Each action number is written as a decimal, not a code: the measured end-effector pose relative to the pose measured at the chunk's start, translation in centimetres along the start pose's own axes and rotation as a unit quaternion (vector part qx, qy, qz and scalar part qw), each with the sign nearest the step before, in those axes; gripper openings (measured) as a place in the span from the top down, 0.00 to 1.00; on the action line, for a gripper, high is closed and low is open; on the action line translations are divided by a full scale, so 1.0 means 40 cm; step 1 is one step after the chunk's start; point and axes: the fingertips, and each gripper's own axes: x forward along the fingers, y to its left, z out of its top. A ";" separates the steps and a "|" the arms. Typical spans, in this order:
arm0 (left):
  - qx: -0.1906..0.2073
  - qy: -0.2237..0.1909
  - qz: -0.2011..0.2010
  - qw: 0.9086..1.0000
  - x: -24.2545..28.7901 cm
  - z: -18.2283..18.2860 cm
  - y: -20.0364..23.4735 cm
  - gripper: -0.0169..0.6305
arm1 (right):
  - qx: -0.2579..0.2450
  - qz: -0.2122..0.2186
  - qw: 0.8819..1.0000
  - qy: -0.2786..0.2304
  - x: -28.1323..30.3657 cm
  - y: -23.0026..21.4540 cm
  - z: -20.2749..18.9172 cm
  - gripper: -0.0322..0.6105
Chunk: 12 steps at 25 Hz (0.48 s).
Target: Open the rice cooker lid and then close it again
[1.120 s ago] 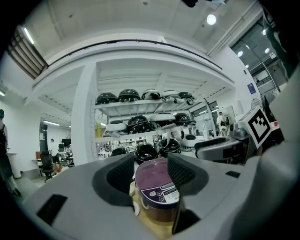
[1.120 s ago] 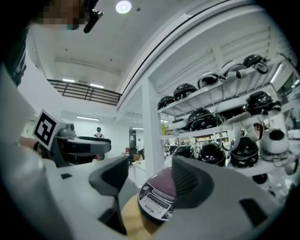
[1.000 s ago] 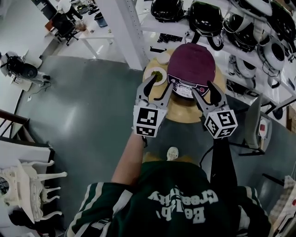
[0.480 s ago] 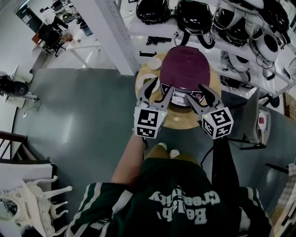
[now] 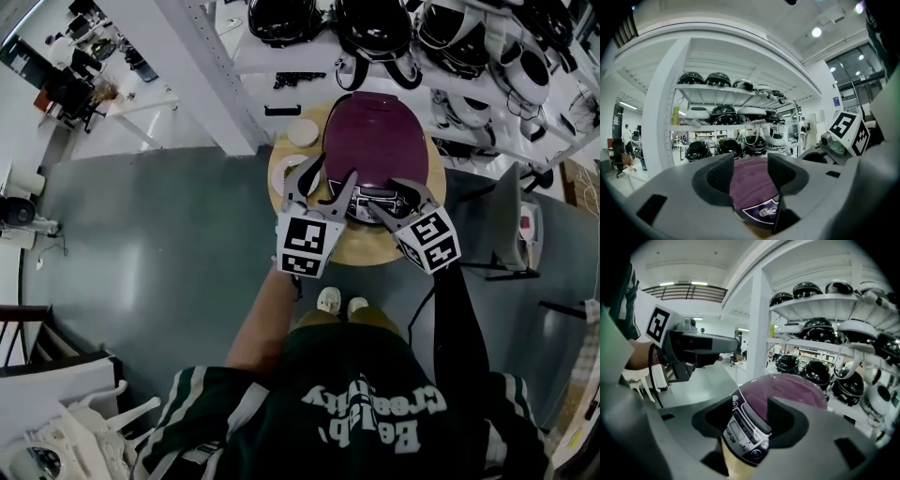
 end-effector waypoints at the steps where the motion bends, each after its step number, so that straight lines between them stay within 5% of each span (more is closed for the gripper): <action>1: -0.001 0.001 -0.006 1.000 0.006 -0.004 0.002 0.64 | -0.004 0.002 1.000 0.013 0.010 0.003 -0.008 0.58; 12: -0.019 -0.002 -0.057 0.998 0.035 -0.042 -0.005 0.64 | -0.009 0.010 0.996 0.085 0.061 0.039 -0.079 0.59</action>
